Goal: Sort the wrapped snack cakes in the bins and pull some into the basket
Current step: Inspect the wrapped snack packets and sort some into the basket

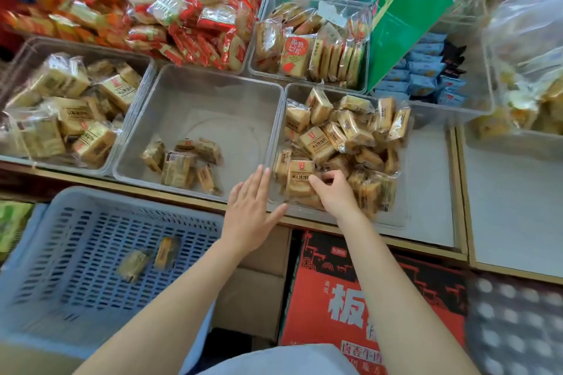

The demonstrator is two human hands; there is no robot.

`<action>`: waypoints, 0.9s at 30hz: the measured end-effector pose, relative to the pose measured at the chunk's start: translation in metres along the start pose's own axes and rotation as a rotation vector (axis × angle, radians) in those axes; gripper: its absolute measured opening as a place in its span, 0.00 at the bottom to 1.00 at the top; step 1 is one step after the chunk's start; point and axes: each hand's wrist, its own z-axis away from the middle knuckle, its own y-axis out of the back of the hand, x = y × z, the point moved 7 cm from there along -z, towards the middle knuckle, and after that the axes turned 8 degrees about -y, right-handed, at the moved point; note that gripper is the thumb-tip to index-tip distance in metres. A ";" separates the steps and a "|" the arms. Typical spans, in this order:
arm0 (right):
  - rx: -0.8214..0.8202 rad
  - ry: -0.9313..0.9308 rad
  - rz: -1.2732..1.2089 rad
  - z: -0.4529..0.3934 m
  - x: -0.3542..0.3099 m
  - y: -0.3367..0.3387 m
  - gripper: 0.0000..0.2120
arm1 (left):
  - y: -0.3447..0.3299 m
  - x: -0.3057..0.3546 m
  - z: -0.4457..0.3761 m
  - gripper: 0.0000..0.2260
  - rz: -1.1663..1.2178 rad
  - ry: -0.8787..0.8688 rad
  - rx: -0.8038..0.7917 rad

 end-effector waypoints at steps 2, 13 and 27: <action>-0.036 -0.026 -0.036 -0.007 -0.002 -0.004 0.32 | 0.001 0.002 0.000 0.37 -0.005 0.014 0.007; -0.132 0.048 -0.073 -0.014 -0.008 -0.027 0.36 | 0.003 -0.002 -0.004 0.38 0.017 0.045 0.041; -0.315 0.309 -0.263 0.085 -0.035 -0.011 0.22 | 0.063 0.019 0.031 0.13 1.213 0.305 0.175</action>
